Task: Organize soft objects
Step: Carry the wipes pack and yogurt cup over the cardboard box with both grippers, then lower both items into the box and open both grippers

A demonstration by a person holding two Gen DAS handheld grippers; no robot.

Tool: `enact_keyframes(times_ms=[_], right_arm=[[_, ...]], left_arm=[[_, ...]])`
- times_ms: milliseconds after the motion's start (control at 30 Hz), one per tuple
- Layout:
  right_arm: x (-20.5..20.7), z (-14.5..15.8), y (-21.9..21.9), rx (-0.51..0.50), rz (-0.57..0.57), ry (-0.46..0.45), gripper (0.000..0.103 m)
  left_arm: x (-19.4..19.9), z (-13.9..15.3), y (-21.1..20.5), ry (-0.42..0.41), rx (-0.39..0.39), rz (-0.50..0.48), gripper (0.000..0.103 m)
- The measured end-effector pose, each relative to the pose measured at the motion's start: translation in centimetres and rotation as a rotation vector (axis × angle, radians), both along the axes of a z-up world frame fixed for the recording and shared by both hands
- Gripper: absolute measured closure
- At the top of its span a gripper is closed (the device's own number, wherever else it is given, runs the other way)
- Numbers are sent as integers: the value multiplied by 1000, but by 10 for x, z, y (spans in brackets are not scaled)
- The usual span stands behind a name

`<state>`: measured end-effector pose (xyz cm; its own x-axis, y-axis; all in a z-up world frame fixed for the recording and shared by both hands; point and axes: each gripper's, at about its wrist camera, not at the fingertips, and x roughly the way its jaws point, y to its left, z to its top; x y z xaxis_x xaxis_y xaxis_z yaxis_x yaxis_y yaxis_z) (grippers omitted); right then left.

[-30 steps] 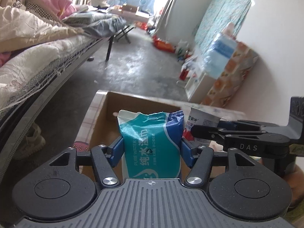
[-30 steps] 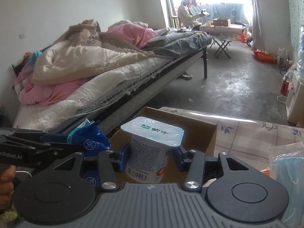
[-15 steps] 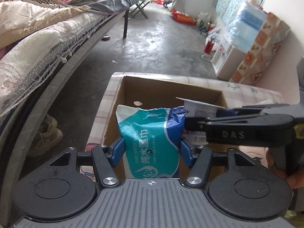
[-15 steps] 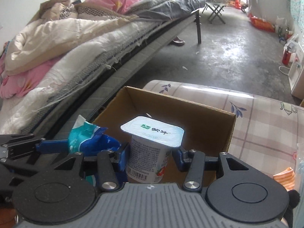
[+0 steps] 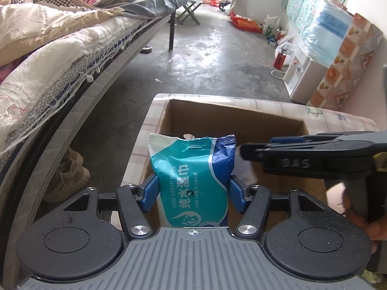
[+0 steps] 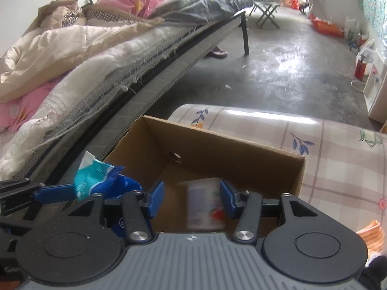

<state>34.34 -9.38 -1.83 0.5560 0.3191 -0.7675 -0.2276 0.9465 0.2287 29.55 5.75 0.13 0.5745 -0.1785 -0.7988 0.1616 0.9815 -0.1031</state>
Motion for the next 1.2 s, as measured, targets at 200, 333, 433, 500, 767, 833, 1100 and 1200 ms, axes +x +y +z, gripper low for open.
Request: enact_keyframes(times_ms=[200,333,433,500,767,833,1100,1200], right_arm=[[-15,11,-17,61,-5,-30,49],[-28,19,-31,98,-12,-58,49],[-34,23,-42,128,-21,-62,49],[-39,24,-47,145,-22,-61,48],[-56,31,-47,140,2,-71,48],[-57,33,-42,137,20,-65,48],[-41,23,18,76,93,24,33],[-26,9,44,28,93,61,31]], left_arm=[[9,-2,-7,20,24,20,43],[23,-7,-17,63,62,40,42],[34,-16,-20,118,70,67,42],[34,-14,-20,97,49,74,37],[0,32,-8,-92,37,82,30],[-13,40,5,-120,7,96,29],[-62,48,67,-191,-112,191,26],[-71,38,89,-194,-163,239,26]])
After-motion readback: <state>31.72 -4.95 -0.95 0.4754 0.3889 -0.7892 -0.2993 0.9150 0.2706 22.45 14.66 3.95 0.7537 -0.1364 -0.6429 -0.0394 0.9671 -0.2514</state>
